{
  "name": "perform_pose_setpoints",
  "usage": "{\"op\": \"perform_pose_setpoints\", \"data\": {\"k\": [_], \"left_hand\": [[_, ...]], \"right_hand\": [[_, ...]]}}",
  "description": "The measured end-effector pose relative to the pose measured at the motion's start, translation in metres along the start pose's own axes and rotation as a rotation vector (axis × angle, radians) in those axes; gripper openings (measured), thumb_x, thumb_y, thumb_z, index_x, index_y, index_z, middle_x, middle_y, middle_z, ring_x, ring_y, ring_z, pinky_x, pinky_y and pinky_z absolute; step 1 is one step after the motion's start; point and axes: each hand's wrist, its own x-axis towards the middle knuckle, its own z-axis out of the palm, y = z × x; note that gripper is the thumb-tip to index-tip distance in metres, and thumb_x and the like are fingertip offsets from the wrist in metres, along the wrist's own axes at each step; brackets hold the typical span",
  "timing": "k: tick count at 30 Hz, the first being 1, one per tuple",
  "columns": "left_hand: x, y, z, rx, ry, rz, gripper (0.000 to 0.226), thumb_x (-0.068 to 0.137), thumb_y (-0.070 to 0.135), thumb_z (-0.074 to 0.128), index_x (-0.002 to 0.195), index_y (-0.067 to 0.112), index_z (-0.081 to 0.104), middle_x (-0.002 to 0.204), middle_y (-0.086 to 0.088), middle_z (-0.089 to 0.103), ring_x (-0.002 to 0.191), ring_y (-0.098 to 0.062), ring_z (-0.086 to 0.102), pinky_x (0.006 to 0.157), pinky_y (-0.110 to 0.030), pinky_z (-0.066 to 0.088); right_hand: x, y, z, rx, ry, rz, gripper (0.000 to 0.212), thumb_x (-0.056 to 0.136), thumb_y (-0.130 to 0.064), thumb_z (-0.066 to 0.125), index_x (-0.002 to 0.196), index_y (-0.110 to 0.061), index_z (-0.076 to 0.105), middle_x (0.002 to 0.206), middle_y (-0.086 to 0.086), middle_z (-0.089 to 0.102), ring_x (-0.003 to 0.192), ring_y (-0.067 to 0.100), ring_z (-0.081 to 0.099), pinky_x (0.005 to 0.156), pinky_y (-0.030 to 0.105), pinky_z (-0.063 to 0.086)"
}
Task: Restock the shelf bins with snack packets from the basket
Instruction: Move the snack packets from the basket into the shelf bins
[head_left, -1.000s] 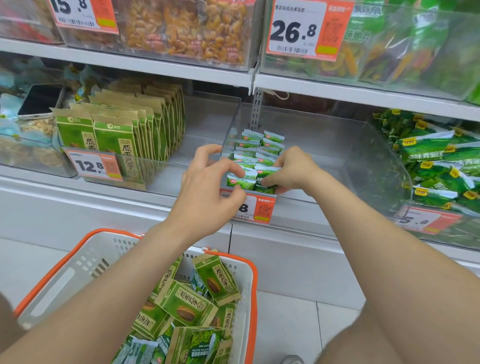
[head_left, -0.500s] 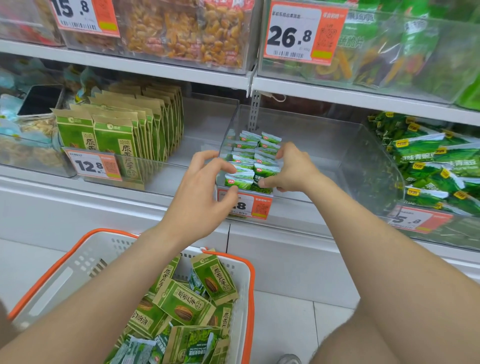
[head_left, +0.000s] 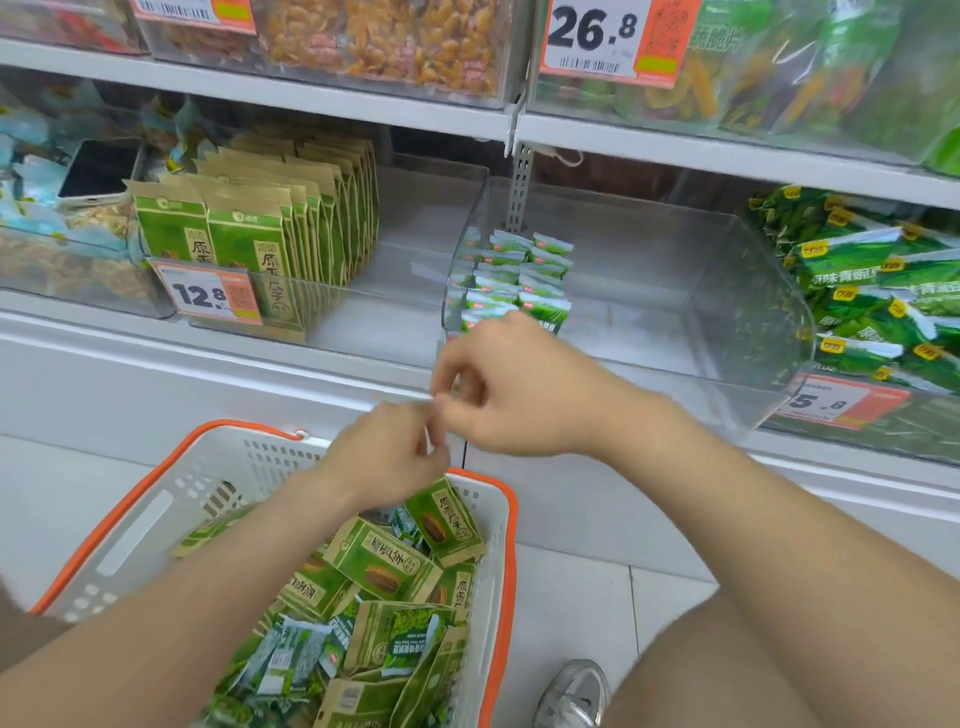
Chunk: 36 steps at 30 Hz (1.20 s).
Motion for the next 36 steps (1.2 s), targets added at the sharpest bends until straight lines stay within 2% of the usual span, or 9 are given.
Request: {"op": "perform_pose_setpoints", "data": {"k": [4, 7, 10, 17, 26, 29, 31, 34, 36], "left_hand": [[-0.022, -0.033, 0.028, 0.230, -0.592, -0.088, 0.007, 0.095, 0.032, 0.065, 0.098, 0.026, 0.068, 0.100, 0.006, 0.066, 0.091, -0.018, 0.060, 0.084, -0.034, 0.052], [-0.045, -0.055, 0.055, 0.410, -0.842, -0.126, 0.031, 0.099, 0.025, 0.064, 0.128, 0.013, 0.064, 0.128, -0.007, 0.064, 0.109, -0.025, 0.061, 0.087, -0.035, 0.051], [-0.066, -0.083, 0.082, 0.545, -0.980, -0.148, 0.049, 0.099, 0.020, 0.067, 0.144, 0.008, 0.053, 0.137, -0.012, 0.060, 0.116, -0.029, 0.061, 0.087, -0.035, 0.052], [-0.091, -0.125, 0.100, 0.537, -0.907, -0.157, 0.084, 0.090, 0.028, 0.078, 0.158, 0.016, 0.029, 0.157, -0.013, 0.031, 0.126, -0.034, 0.057, 0.088, -0.040, 0.054], [-0.074, -0.124, 0.094, 0.470, -0.897, -0.206, 0.053, 0.091, 0.028, 0.081, 0.134, 0.006, 0.058, 0.131, -0.012, 0.063, 0.117, -0.031, 0.063, 0.093, -0.039, 0.056], [-0.055, -0.108, 0.072, 0.296, -0.805, -0.212, 0.033, 0.091, 0.035, 0.079, 0.110, 0.014, 0.062, 0.108, -0.008, 0.060, 0.094, -0.027, 0.060, 0.074, -0.037, 0.047], [-0.041, -0.092, 0.054, 0.089, -0.717, -0.191, 0.043, 0.091, 0.041, 0.079, 0.120, 0.015, 0.060, 0.116, -0.001, 0.059, 0.098, -0.022, 0.062, 0.080, -0.039, 0.054], [-0.030, -0.063, 0.026, -0.358, -0.506, -0.229, 0.049, 0.086, 0.038, 0.083, 0.128, 0.025, 0.061, 0.121, -0.001, 0.060, 0.096, -0.026, 0.071, 0.075, -0.035, 0.063], [-0.026, -0.040, 0.010, -0.593, -0.368, -0.252, 0.043, 0.081, 0.032, 0.084, 0.119, 0.021, 0.068, 0.108, -0.014, 0.066, 0.086, -0.033, 0.073, 0.067, -0.032, 0.062]], "right_hand": [[-0.003, -0.025, 0.049, -0.186, -0.343, -0.069, 0.017, 0.088, -0.035, 0.062, 0.090, -0.021, 0.071, 0.076, 0.000, 0.056, 0.082, 0.030, 0.065, 0.064, 0.038, 0.057], [-0.006, -0.041, 0.080, -0.261, -0.530, -0.131, 0.025, 0.093, -0.023, 0.058, 0.071, -0.017, 0.048, 0.070, 0.002, 0.045, 0.063, 0.027, 0.058, 0.050, 0.030, 0.044], [-0.005, -0.053, 0.101, -0.295, -0.646, -0.199, 0.014, 0.094, -0.018, 0.056, 0.081, -0.014, 0.057, 0.075, 0.004, 0.054, 0.066, 0.026, 0.060, 0.050, 0.030, 0.044], [0.002, -0.067, 0.115, -0.275, -0.680, -0.270, 0.010, 0.100, -0.020, 0.052, 0.098, -0.013, 0.060, 0.077, 0.002, 0.048, 0.067, 0.021, 0.057, 0.056, 0.032, 0.048], [0.011, -0.059, 0.119, -0.296, -0.707, -0.253, 0.022, 0.101, -0.024, 0.051, 0.115, -0.013, 0.064, 0.089, 0.004, 0.058, 0.083, 0.027, 0.064, 0.070, 0.040, 0.060], [0.013, -0.050, 0.118, -0.300, -0.726, -0.182, 0.025, 0.100, -0.020, 0.052, 0.120, -0.015, 0.066, 0.102, 0.008, 0.067, 0.087, 0.028, 0.069, 0.057, 0.033, 0.050], [0.015, -0.042, 0.109, -0.301, -0.716, -0.154, 0.022, 0.099, -0.016, 0.055, 0.118, -0.015, 0.066, 0.095, 0.005, 0.064, 0.077, 0.024, 0.066, 0.052, 0.031, 0.043], [0.016, -0.028, 0.087, -0.233, -0.627, -0.069, 0.009, 0.099, -0.021, 0.062, 0.103, -0.015, 0.058, 0.083, -0.001, 0.048, 0.074, 0.020, 0.059, 0.059, 0.035, 0.050], [0.013, -0.020, 0.075, -0.176, -0.548, -0.017, 0.025, 0.094, -0.036, 0.070, 0.093, -0.021, 0.051, 0.080, -0.004, 0.045, 0.087, 0.025, 0.062, 0.068, 0.039, 0.055]]}}
